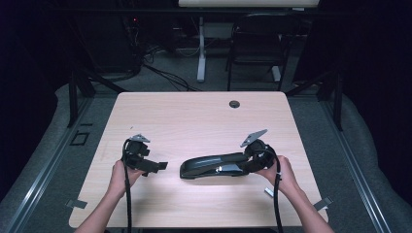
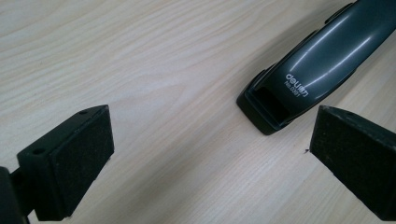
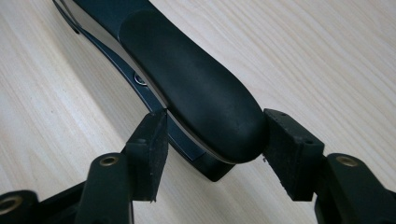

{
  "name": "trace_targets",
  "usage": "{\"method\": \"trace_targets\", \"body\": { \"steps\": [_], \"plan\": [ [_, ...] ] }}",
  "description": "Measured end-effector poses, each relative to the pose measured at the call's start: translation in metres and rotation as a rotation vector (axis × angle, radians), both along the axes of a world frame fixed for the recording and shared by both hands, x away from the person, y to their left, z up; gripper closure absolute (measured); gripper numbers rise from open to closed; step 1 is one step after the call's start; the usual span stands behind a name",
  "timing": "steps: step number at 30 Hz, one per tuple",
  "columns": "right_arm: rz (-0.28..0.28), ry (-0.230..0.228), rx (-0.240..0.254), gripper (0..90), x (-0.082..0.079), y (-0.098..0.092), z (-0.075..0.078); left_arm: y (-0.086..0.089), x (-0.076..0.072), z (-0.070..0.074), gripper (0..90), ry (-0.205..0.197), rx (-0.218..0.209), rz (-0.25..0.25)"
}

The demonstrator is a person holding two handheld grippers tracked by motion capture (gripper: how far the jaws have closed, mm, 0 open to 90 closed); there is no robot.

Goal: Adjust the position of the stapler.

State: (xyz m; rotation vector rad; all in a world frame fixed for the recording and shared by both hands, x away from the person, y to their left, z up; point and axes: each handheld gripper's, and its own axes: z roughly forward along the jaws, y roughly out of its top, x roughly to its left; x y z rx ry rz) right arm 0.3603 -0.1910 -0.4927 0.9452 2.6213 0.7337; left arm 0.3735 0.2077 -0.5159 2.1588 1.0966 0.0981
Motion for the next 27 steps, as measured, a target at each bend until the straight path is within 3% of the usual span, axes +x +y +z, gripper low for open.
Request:
{"method": "trace_targets", "body": {
  "steps": [4, 10, 16, 19, 21, 23, 27],
  "plan": [
    [-0.026, -0.001, 0.053, 32.8, -0.006, -0.009, 0.002, -0.003, -0.004, 0.003, 0.0, -0.021, -0.009, 0.003],
    [-0.103, 0.004, 0.125, 27.8, -0.013, -0.015, 0.002, -0.011, -0.01, 0.012, 0.0, -0.088, -0.015, 0.032],
    [-0.113, 0.001, 0.102, 26.2, -0.026, -0.009, 0.0, -0.017, -0.015, 0.017, 0.0, -0.132, -0.013, 0.037],
    [-0.165, -0.014, 0.124, 28.4, -0.034, -0.008, 0.0, -0.021, -0.018, 0.019, 0.0, -0.138, -0.004, 0.024],
    [-0.176, -0.017, 0.14, 30.1, -0.041, -0.005, 0.0, -0.023, -0.021, 0.019, 0.0, -0.142, -0.028, 0.009],
    [-0.156, -0.038, 0.103, 33.6, -0.049, -0.002, 0.0, -0.025, -0.023, 0.019, 0.1, -0.138, -0.042, 0.007],
    [-0.135, -0.017, 0.102, 36.7, -0.05, -0.006, -0.006, -0.031, -0.025, 0.019, 2.9, -0.149, -0.047, 0.008]
  ]
}}
